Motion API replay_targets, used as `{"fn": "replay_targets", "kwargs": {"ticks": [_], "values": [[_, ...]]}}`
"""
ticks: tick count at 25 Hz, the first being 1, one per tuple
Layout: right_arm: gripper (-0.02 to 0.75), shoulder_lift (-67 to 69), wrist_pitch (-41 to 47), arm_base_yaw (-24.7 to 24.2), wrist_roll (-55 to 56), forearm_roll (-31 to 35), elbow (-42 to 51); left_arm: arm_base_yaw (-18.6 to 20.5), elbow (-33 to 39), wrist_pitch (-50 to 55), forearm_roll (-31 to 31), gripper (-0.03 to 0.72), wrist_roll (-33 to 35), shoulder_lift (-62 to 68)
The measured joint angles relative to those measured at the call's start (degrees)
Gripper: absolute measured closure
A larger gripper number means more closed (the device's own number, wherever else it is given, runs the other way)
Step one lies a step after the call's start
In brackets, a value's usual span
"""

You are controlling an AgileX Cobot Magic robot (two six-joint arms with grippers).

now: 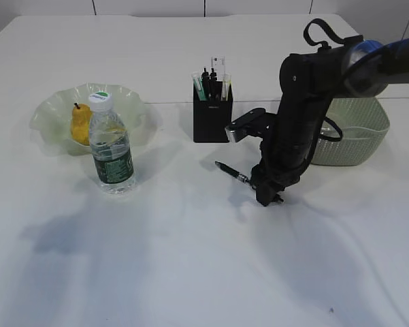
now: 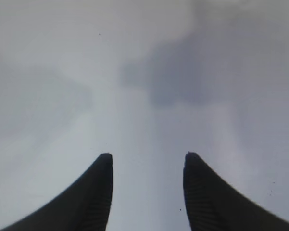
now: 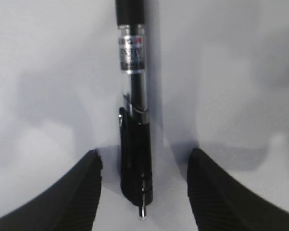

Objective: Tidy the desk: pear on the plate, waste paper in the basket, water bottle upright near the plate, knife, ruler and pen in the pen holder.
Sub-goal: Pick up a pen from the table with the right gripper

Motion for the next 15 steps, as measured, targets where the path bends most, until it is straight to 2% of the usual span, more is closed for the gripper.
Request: {"fn": "replay_targets", "kwargs": {"ticks": [7, 15], "values": [[0.31, 0.3, 0.2, -0.1, -4.9, 4.9, -0.2, 0.0, 0.0, 0.0, 0.0, 0.349, 0.0, 0.0], [0.31, 0.3, 0.3, -0.1, -3.1, 3.6, -0.3, 0.0, 0.0, 0.0, 0.0, 0.349, 0.0, 0.0]]}}
